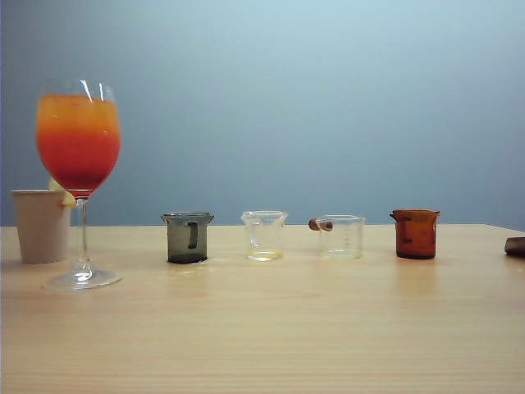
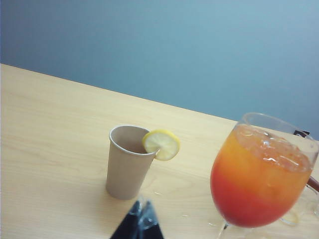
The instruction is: Pick up the lemon slice from the paper cup on the left and carefully insert it into the rim of the goblet.
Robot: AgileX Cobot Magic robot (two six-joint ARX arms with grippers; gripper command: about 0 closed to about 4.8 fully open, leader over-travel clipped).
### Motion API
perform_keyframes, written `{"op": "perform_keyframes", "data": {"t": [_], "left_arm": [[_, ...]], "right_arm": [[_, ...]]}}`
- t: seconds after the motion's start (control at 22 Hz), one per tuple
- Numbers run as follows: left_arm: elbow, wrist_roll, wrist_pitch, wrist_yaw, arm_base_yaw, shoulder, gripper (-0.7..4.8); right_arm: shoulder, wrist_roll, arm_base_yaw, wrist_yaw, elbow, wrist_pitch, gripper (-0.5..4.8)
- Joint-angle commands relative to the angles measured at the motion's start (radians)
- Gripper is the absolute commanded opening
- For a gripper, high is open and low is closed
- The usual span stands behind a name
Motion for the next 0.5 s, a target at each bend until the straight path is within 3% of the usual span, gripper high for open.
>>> {"op": "perform_keyframes", "data": {"t": [0.05,0.5], "left_arm": [[0.003,-0.001,0.013,-0.002,0.0,0.001,-0.04],[0.024,-0.01,0.014,0.009,0.0,0.001,-0.05]], "right_arm": [[0.001,-0.004,0.0,0.005,0.004,0.013,-0.01],[0.001,-0.002,0.0,0.005,0.014,0.023,-0.01]]}}
